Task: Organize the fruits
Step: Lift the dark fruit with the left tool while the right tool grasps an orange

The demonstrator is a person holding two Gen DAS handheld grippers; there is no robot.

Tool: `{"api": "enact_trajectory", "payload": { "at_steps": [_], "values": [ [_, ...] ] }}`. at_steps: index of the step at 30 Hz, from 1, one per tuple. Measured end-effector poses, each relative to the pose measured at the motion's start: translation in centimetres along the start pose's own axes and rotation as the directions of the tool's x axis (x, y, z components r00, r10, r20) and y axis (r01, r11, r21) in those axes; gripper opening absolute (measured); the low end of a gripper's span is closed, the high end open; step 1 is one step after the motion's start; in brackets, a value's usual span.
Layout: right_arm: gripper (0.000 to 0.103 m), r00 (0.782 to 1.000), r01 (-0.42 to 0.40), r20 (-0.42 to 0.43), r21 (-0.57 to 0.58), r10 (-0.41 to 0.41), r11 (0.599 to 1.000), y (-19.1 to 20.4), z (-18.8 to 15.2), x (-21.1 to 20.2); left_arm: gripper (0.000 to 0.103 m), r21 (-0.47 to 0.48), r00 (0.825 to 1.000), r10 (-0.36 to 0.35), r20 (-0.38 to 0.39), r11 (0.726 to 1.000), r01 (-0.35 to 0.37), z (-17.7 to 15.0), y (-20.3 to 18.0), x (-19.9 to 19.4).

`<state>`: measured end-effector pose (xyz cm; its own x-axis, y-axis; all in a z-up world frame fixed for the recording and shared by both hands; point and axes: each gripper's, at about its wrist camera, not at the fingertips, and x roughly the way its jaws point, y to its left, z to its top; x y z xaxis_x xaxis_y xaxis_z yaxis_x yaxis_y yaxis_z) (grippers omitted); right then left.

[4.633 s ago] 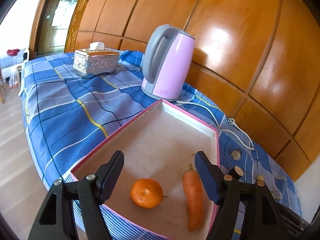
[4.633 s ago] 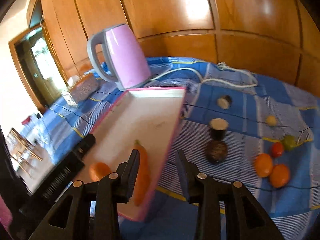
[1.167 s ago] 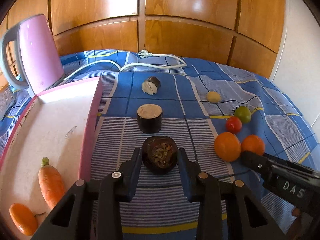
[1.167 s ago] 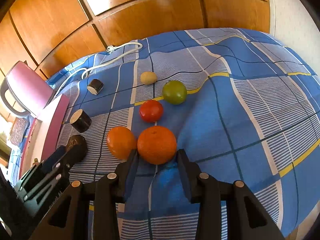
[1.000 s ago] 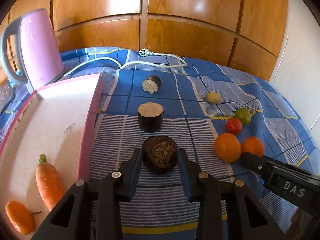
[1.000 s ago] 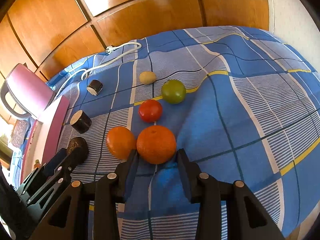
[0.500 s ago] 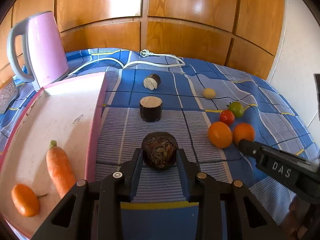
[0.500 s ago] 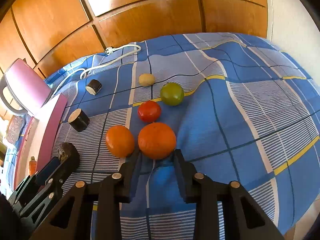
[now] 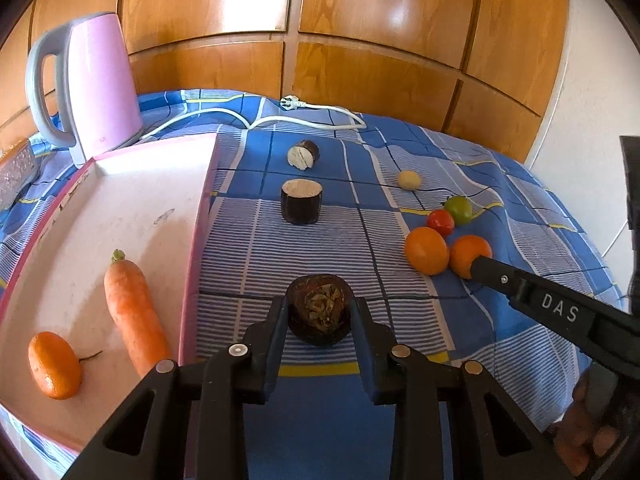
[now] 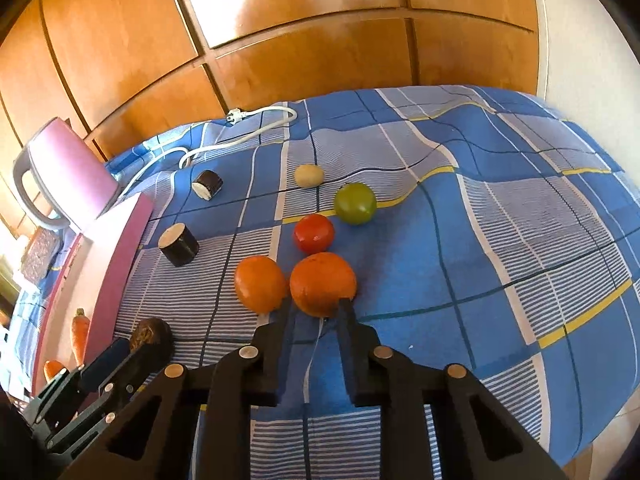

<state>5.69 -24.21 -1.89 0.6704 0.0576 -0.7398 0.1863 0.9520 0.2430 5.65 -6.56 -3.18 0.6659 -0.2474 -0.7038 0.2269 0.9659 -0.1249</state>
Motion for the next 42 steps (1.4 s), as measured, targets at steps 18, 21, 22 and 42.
{"api": "enact_trajectory", "payload": {
  "at_steps": [18, 21, 22, 42],
  "values": [
    [0.037, 0.998, -0.021, -0.060, 0.085, 0.026, 0.996, -1.1, 0.9, 2.4, 0.032, -0.023, 0.999, -0.051, -0.004, 0.998, 0.051, 0.1, -0.2, 0.6],
    [0.036, 0.999, -0.006, -0.051, 0.057, 0.009, 0.998, -0.8, 0.9, 2.5, 0.032, -0.021, 0.998, -0.058, 0.001, 0.998, 0.058, 0.2, -0.3, 0.5],
    [0.036, 0.999, -0.006, -0.050, 0.052, 0.009, 0.999, -0.7, 0.9, 2.4, 0.032, -0.021, 0.998, -0.061, 0.004, 0.998, 0.061, 0.2, -0.3, 0.5],
    [0.035, 0.995, -0.067, 0.080, 0.024, 0.065, 0.997, -0.3, 0.5, -1.8, 0.039, -0.045, 0.990, -0.137, 0.019, 0.989, 0.138, 0.1, 0.4, -1.4]
  ]
}}
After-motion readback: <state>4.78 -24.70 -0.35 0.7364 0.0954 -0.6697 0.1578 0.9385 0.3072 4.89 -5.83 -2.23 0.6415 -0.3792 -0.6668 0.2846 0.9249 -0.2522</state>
